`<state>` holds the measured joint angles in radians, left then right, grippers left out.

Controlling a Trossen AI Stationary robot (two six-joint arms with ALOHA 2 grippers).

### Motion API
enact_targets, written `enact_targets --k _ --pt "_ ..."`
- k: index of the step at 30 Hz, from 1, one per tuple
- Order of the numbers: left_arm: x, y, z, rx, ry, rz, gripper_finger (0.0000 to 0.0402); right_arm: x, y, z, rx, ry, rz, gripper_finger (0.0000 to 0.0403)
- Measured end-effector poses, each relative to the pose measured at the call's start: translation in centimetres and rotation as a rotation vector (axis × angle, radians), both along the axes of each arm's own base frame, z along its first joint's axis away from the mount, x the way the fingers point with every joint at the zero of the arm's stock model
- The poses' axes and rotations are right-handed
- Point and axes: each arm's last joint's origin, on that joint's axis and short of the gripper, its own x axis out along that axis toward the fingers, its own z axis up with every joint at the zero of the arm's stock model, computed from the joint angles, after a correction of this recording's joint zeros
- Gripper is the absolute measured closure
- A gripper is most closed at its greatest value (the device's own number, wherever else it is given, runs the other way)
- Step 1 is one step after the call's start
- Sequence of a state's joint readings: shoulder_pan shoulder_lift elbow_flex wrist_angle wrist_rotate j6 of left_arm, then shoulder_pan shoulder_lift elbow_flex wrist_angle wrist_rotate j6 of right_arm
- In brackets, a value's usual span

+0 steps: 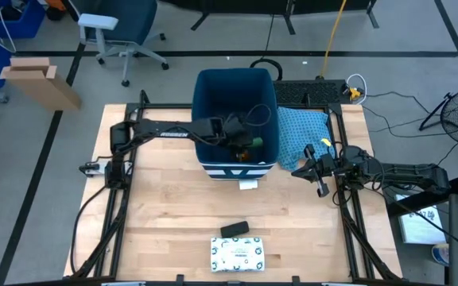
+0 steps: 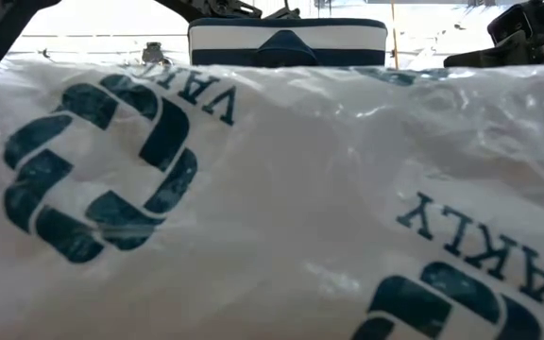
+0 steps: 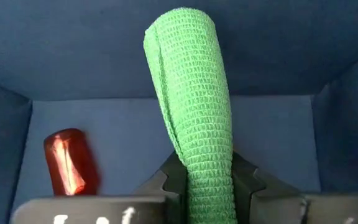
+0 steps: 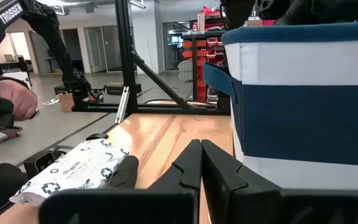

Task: Pick & place medical supplies in basket/bin
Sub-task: Put the green bandage into the blue bin, then put the black bandage into the blue bin

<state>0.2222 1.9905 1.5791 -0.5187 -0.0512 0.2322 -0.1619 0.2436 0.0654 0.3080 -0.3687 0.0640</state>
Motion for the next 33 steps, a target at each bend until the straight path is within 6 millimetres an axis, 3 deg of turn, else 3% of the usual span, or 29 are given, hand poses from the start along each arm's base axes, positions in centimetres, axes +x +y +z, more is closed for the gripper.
enact_targets --k 5,10,16,20,24,27,30,33 --pt "-0.1 0.0 0.5 -0.003 -0.017 0.011 0.0308 0.0 0.0 0.0 0.003 0.001 0.000 0.0403" --pt "-0.8 -0.2 2.6 0.007 -0.072 0.014 0.0228 0.0 0.0 0.0 0.006 0.002 0.001 0.0403" --pt "-3.2 -0.5 7.9 0.078 -0.185 0.050 0.0124 0.0 0.0 -0.1 0.007 0.008 0.000 0.0403" --pt "-5.9 -2.0 12.6 0.119 -0.294 0.001 0.0084 0.0 0.0 -0.1 0.005 0.007 0.001 0.0403" --pt "-9.8 -4.0 17.8 0.154 -0.448 -0.039 0.0075 0.0 0.0 -0.1 0.000 0.005 0.000 0.0403" --pt "-13.0 -5.5 20.3 0.156 -0.494 -0.068 0.0081 0.0 0.0 -0.1 -0.022 0.001 -0.003 0.0403" --pt "-16.3 -7.2 21.3 0.119 -0.481 -0.090 0.0111 0.0 0.0 -0.1 -0.046 -0.004 -0.004 0.0403" --pt "-19.2 -8.9 20.0 0.099 -0.429 -0.081 0.0177 0.0 0.0 -0.1 -0.061 -0.008 -0.005 0.0403"
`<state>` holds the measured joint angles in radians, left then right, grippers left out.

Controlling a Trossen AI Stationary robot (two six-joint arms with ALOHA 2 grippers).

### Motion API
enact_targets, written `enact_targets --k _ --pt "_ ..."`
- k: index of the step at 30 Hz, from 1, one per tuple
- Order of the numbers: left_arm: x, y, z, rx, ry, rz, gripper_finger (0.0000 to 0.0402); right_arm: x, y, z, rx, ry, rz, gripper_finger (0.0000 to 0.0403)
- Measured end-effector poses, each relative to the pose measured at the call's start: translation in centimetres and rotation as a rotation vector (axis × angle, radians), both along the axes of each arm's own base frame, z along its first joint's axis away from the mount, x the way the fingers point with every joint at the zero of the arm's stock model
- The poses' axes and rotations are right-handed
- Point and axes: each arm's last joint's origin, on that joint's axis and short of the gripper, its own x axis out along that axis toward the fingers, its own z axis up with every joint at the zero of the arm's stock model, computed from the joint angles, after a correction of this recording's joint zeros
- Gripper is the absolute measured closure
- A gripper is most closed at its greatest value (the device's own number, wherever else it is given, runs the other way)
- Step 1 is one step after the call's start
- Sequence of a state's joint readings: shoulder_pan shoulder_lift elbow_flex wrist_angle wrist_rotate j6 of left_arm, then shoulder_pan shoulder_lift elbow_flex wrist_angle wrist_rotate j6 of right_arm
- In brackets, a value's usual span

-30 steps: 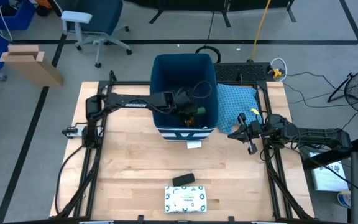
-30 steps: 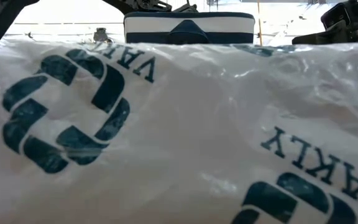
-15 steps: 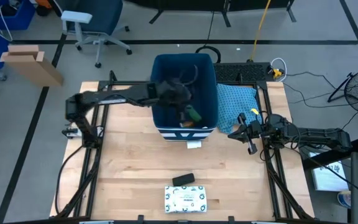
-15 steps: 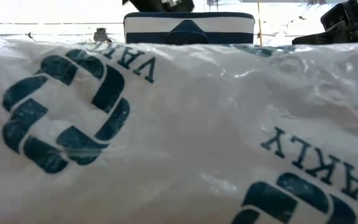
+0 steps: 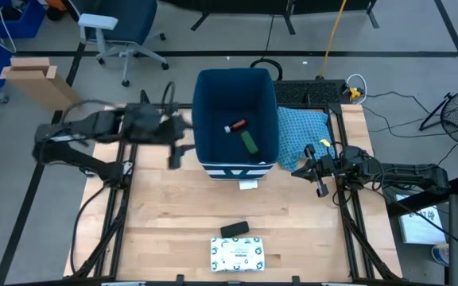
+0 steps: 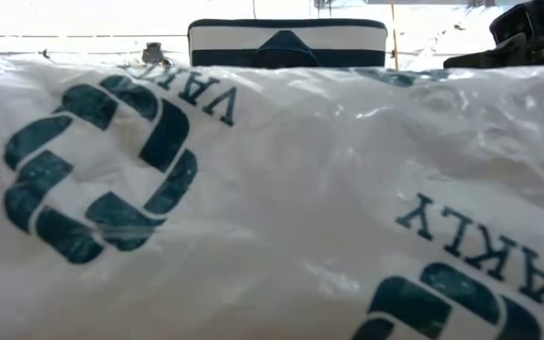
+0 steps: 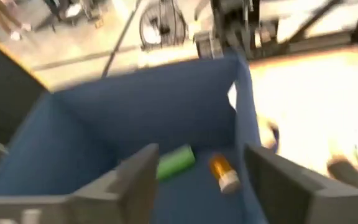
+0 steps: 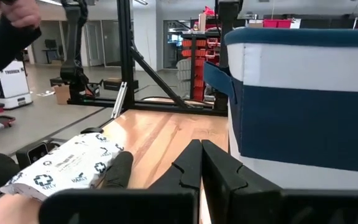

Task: Pick & place medical supplies in basket/bin
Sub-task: Put the black bandage into the blue bin

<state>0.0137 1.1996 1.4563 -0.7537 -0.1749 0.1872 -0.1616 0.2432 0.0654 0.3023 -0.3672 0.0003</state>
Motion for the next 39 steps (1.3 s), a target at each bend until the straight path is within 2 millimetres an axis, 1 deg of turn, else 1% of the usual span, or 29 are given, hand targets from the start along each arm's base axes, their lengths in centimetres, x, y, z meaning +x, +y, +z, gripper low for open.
enact_targets --k 3,6,7,8,10,14,16,19,20,22,26,30,32,36,39 --pt "-2.8 -1.2 -2.9 -0.047 0.019 0.020 0.0266 0.0 0.0 0.0 -0.027 -0.005 -0.001 0.0403" --pt "-5.4 -2.0 -5.8 -0.136 -0.103 0.010 0.0359 0.0 0.0 0.0 -0.040 -0.007 -0.001 0.0403" --pt "-5.9 -2.2 -7.1 -0.164 -0.151 0.003 0.0379 0.0 0.0 0.0 -0.040 -0.007 -0.002 0.0403" --pt "-6.3 -2.3 -8.4 -0.188 -0.188 -0.002 0.0389 0.0 0.0 0.0 -0.039 -0.006 -0.001 0.0403" --pt "-6.7 -2.6 -11.0 -0.222 -0.261 -0.008 0.0389 0.0 0.0 -0.1 -0.039 0.004 -0.001 0.0403" --pt "-6.6 -3.1 -16.6 -0.232 -0.352 -0.022 0.0398 0.0 0.0 -0.2 -0.037 0.013 -0.001 0.0403" --pt "-6.7 -3.3 -18.7 -0.217 -0.413 -0.033 0.0397 0.1 0.0 -0.2 -0.037 0.014 -0.002 0.0403" --pt "-7.2 -3.2 -21.5 -0.215 -0.435 -0.037 0.0397 0.1 0.0 -0.2 -0.035 0.017 -0.002 0.0403" --pt "-7.5 -3.2 -22.0 -0.216 -0.445 -0.037 0.0398 0.1 0.0 -0.2 -0.035 0.017 -0.002 0.0403" --pt "-7.8 -3.0 -22.5 -0.218 -0.479 -0.029 0.0398 0.1 0.0 -0.3 -0.034 0.022 -0.002 0.0403" --pt "-8.3 -2.7 -23.7 -0.211 -0.491 0.027 0.0396 0.1 0.0 -0.3 -0.035 0.024 -0.004 0.0403" --pt "-8.5 -2.6 -24.5 -0.206 -0.485 0.064 0.0395 0.1 0.0 0.5 -0.052 -0.061 -0.019 0.0403" --pt "-8.6 -2.6 -24.8 -0.202 -0.469 0.064 0.0394 0.2 0.1 0.7 -0.059 -0.058 -0.032 0.0403" --pt "-8.6 -2.6 -24.8 -0.212 -0.475 0.064 0.0394 0.6 0.9 3.4 -0.121 -0.106 -0.037 0.0403" --pt "-8.6 -2.6 -24.8 -0.215 -0.473 0.055 0.0394 1.7 2.1 5.0 -0.165 -0.074 -0.016 0.0403"
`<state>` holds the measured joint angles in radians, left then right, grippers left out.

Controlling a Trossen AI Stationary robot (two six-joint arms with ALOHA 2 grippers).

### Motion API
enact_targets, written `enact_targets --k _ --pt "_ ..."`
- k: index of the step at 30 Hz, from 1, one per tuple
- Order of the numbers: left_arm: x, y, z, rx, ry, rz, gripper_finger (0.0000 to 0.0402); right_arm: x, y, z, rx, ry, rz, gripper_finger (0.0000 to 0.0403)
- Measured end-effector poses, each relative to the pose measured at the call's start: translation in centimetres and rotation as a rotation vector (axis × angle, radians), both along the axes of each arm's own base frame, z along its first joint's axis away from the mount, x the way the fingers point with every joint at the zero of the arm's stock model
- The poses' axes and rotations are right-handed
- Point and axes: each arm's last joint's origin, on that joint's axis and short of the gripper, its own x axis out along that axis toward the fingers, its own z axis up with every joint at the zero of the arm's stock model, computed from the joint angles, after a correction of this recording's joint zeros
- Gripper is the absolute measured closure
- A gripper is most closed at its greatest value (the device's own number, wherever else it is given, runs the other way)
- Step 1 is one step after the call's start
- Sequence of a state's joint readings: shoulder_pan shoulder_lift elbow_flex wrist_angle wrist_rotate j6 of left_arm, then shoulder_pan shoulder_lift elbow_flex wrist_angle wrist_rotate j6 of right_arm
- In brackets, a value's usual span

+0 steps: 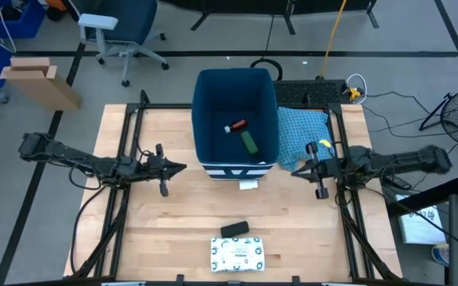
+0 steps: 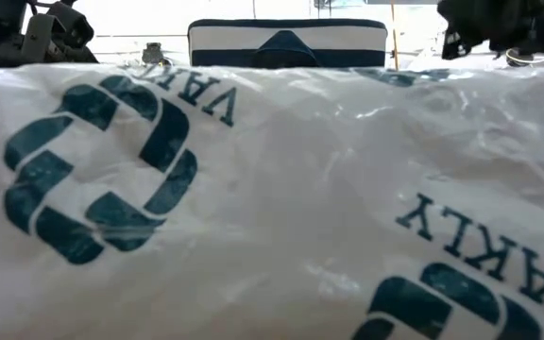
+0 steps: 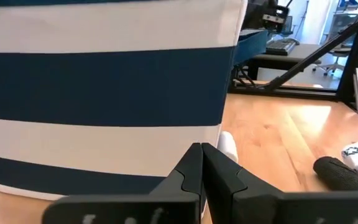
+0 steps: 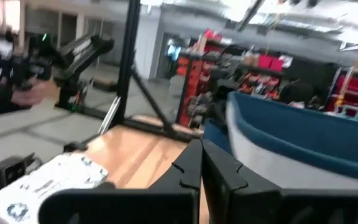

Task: Pick & place medical supplies in basket/bin
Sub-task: Put the black bandage into the blue bin

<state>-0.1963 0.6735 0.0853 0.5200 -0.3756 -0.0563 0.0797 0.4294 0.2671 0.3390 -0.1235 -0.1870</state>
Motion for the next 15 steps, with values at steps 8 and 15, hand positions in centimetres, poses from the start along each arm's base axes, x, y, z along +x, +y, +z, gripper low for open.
enact_targets --k 8,15 --pt "0.0 0.0 0.0 0.026 0.006 -0.002 0.0394 5.3 5.9 2.0 -0.091 0.194 -0.006 0.0403" --pt "0.0 0.0 0.0 0.019 0.005 -0.001 0.0394 9.7 11.7 0.7 -0.173 0.339 -0.096 0.0375"
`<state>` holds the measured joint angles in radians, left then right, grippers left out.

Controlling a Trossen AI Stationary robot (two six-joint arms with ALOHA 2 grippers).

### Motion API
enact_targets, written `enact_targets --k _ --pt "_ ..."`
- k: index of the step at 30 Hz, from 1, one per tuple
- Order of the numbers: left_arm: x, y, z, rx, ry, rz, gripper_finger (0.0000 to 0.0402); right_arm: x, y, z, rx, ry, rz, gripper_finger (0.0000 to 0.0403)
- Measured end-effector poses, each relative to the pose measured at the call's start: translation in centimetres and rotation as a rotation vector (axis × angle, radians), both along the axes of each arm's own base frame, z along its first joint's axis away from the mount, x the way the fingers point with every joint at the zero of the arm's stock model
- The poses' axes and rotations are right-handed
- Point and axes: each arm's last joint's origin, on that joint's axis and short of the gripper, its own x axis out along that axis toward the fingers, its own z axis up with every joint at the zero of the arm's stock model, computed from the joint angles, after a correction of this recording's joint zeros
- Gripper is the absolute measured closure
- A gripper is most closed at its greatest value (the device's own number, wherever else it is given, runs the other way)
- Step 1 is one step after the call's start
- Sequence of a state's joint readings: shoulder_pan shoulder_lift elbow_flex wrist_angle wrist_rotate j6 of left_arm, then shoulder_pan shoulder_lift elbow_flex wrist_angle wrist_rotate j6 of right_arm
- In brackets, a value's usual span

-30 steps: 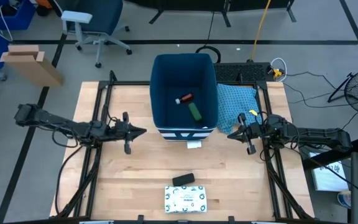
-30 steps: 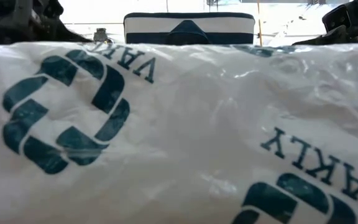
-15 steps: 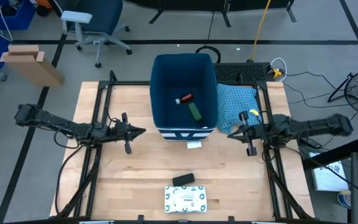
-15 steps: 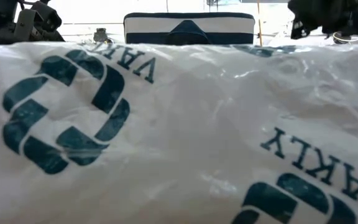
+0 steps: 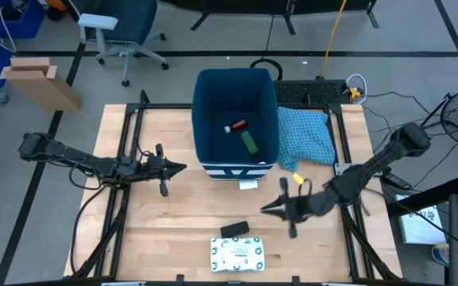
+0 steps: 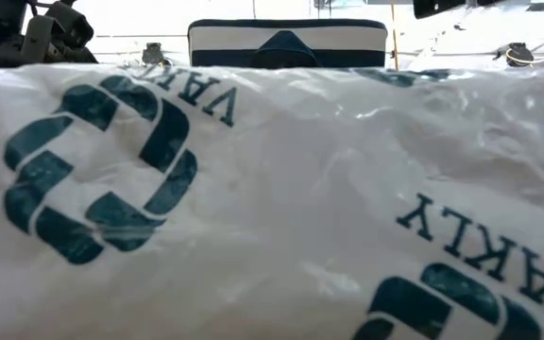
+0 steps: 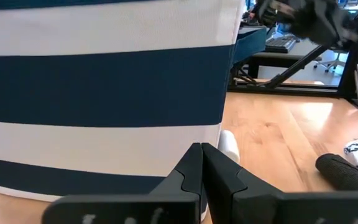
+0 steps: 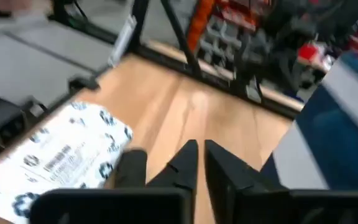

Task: Pick & place medical supplies in basket/bin
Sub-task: Put the black bandage into the blue bin

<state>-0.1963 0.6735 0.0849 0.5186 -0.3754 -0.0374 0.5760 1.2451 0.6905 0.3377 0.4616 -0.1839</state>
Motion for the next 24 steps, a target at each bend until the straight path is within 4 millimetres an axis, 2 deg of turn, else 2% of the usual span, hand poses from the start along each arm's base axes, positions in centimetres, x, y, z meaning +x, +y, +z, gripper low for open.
enact_targets --k 5,12,15,18,20,24 --pt "0.0 0.0 -0.2 -0.015 0.013 0.002 0.0394 1.6 2.3 -2.9 -0.023 0.070 -0.066 0.0285" --pt "0.0 0.0 -0.2 -0.021 0.016 -0.006 0.0394 3.6 3.9 -6.5 0.070 0.053 -0.075 0.0166" --pt "0.0 0.0 -0.2 -0.022 0.016 -0.006 0.0394 4.3 4.4 -7.9 0.088 0.062 -0.085 0.0135" --pt "0.0 0.0 -0.2 -0.038 0.014 -0.005 0.0394 6.0 5.2 -8.5 0.094 0.067 -0.095 0.0114" --pt "0.0 0.0 -0.2 -0.048 0.014 -0.005 0.0394 7.2 6.0 -8.8 0.082 0.081 -0.098 0.0105" --pt "0.0 0.0 -0.3 -0.071 0.017 -0.009 0.0394 9.1 6.3 -10.0 0.037 0.161 -0.131 0.0097"
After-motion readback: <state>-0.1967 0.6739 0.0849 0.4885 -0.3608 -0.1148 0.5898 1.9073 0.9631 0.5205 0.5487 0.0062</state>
